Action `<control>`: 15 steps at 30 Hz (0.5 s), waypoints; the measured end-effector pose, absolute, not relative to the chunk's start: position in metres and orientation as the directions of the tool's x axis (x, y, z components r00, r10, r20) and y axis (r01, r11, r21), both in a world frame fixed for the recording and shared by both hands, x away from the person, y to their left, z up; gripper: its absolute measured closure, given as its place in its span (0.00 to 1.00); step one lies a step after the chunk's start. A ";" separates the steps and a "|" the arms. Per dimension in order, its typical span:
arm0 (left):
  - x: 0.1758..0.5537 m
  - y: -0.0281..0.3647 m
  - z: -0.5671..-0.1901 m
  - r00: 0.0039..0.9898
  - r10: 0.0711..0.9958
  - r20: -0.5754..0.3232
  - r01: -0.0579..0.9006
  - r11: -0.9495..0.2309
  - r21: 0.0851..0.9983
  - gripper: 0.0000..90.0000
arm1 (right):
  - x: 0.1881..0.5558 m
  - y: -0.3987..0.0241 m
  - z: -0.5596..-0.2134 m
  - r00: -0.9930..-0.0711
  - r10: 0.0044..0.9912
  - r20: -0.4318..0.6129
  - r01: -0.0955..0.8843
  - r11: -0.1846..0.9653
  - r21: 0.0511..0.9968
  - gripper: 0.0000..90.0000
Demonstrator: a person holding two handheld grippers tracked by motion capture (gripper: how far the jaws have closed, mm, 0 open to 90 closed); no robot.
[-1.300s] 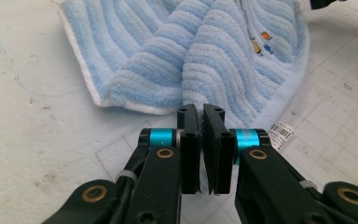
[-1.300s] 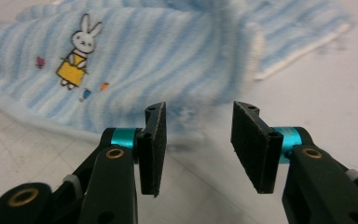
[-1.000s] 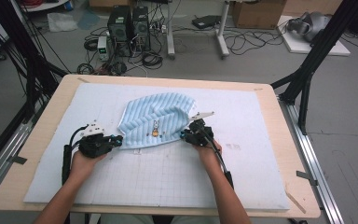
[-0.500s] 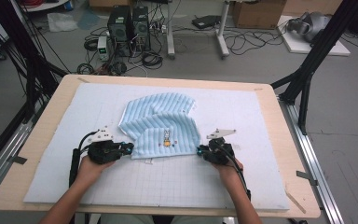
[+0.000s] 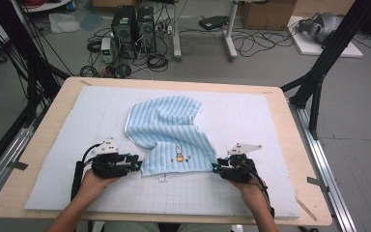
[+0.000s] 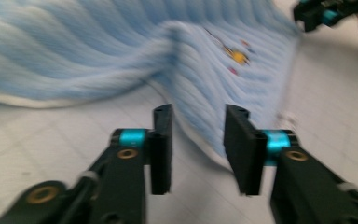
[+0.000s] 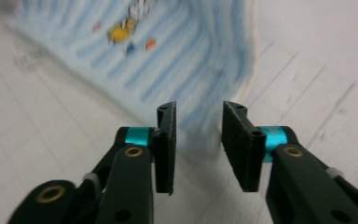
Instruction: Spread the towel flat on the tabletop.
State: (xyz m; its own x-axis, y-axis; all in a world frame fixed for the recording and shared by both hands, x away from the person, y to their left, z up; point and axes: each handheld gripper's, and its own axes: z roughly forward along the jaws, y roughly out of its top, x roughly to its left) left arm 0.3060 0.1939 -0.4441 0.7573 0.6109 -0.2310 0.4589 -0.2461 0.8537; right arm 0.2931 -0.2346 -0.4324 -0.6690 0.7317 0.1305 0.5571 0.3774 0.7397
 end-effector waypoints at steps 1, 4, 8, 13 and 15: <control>0.309 0.196 -0.443 0.738 0.634 -0.231 0.460 -0.223 0.859 0.66 | 0.294 -0.236 -0.430 -0.665 0.735 0.132 0.547 0.358 0.757 0.69; 0.322 0.199 -0.441 0.685 0.694 -0.224 0.463 -0.176 0.869 0.62 | 0.296 -0.238 -0.426 -0.651 0.746 0.139 0.533 0.318 0.784 0.68; 0.339 0.192 -0.441 0.643 0.744 -0.180 0.478 -0.207 0.854 0.61 | 0.299 -0.235 -0.427 -0.647 0.750 0.135 0.537 0.324 0.779 0.66; 0.354 0.168 -0.451 0.626 0.772 -0.108 0.511 -0.301 0.805 0.54 | 0.299 -0.233 -0.428 -0.655 0.745 0.129 0.530 0.332 0.780 0.65; 0.357 0.159 -0.450 0.629 0.776 -0.036 0.476 -0.349 0.807 0.55 | 0.299 -0.233 -0.428 -0.654 0.745 0.132 0.534 0.330 0.778 0.65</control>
